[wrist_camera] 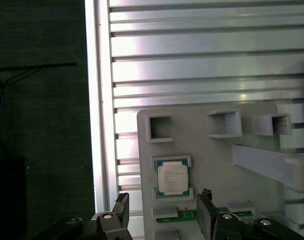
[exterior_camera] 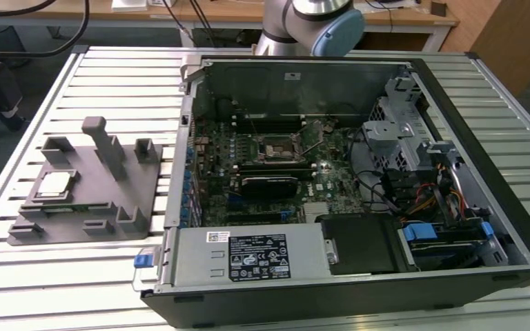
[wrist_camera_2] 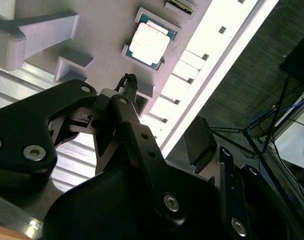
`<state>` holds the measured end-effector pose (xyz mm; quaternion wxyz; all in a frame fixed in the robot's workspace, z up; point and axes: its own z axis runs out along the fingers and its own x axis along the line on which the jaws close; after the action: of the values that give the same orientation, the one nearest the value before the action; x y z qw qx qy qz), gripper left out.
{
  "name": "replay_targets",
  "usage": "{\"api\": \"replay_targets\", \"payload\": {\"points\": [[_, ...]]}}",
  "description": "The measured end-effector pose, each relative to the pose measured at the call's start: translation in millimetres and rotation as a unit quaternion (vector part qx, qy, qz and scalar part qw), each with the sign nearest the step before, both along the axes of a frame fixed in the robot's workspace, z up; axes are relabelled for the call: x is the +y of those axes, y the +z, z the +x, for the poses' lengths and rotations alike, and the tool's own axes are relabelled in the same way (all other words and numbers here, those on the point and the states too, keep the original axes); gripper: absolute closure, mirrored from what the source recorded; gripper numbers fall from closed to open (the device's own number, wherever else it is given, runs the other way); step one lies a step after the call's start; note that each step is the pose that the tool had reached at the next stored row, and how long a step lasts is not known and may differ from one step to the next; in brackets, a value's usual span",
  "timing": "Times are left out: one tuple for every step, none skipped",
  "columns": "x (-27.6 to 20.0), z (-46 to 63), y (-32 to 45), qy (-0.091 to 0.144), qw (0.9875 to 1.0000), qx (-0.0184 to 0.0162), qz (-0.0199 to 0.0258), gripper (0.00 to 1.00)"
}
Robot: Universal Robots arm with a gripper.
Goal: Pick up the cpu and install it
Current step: 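Pick up the cpu and move it towards the insertion slot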
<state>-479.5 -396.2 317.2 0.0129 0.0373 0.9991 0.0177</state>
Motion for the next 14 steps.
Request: {"api": "replay_targets", "payload": {"points": [[0.0,0.0,-0.3,0.0,1.0,0.0,0.0,0.36],[0.0,0.0,-0.5,0.0,1.0,0.0,0.0,0.36],[0.0,0.0,-0.8,0.0,1.0,0.0,0.0,0.36],[0.0,0.0,-1.0,0.0,1.0,0.0,0.0,0.36],[0.0,0.0,-1.3,0.0,1.0,0.0,0.0,0.36],[0.0,0.0,-1.5,0.0,1.0,0.0,0.0,0.36],[0.0,0.0,-1.8,0.0,1.0,0.0,0.0,0.36],[0.0,0.0,-2.1,0.0,1.0,0.0,0.0,0.36],[0.0,0.0,-2.3,0.0,1.0,0.0,0.0,0.36],[0.0,0.0,-2.6,0.0,1.0,0.0,0.0,0.36],[0.0,0.0,-2.9,0.0,1.0,0.0,0.0,0.36],[0.0,0.0,-3.1,0.0,1.0,0.0,0.0,0.36],[0.0,0.0,-3.3,0.0,1.0,0.0,0.0,0.36],[0.0,0.0,-3.6,0.0,1.0,0.0,0.0,0.36]]}}
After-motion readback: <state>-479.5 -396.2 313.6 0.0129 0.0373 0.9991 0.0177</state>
